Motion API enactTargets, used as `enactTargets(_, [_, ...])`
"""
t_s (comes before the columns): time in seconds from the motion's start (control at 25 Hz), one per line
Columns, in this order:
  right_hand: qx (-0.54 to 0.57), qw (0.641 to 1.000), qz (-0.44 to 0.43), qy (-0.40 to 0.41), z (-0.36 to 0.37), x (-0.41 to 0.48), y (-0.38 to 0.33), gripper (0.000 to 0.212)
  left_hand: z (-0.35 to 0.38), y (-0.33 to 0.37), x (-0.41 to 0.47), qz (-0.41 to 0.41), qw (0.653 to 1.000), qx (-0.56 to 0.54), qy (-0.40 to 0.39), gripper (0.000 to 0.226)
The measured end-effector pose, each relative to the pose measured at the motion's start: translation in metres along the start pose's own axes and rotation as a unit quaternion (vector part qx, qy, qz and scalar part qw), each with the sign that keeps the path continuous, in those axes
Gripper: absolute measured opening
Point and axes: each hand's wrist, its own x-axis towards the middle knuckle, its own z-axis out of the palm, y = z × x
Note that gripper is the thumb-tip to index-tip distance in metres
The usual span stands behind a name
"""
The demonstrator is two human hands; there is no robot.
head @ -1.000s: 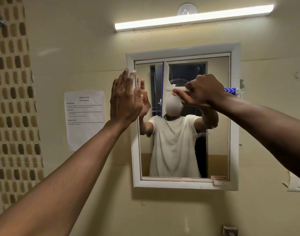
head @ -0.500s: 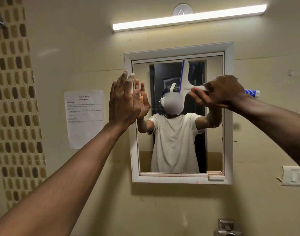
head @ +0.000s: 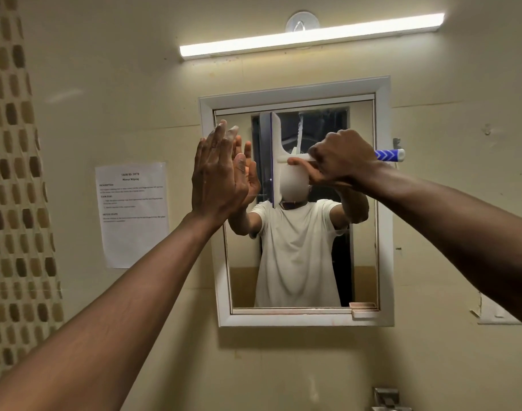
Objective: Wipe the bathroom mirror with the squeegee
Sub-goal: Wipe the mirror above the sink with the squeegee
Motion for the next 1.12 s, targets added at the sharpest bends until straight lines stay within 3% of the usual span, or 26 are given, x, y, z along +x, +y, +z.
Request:
enactTargets(0.44, [-0.038,0.999,0.008,0.036,-0.009,-0.035,0.041,0.078,0.012,0.01,-0.004,0.005,1.0,0.005,0.01,0.058])
enactTargets(1.12, [-0.053,0.987,0.135,0.073,-0.017,-0.078,0.048,0.071,0.009,0.04,-0.003,0.028,0.999,-0.027,0.009,0.056])
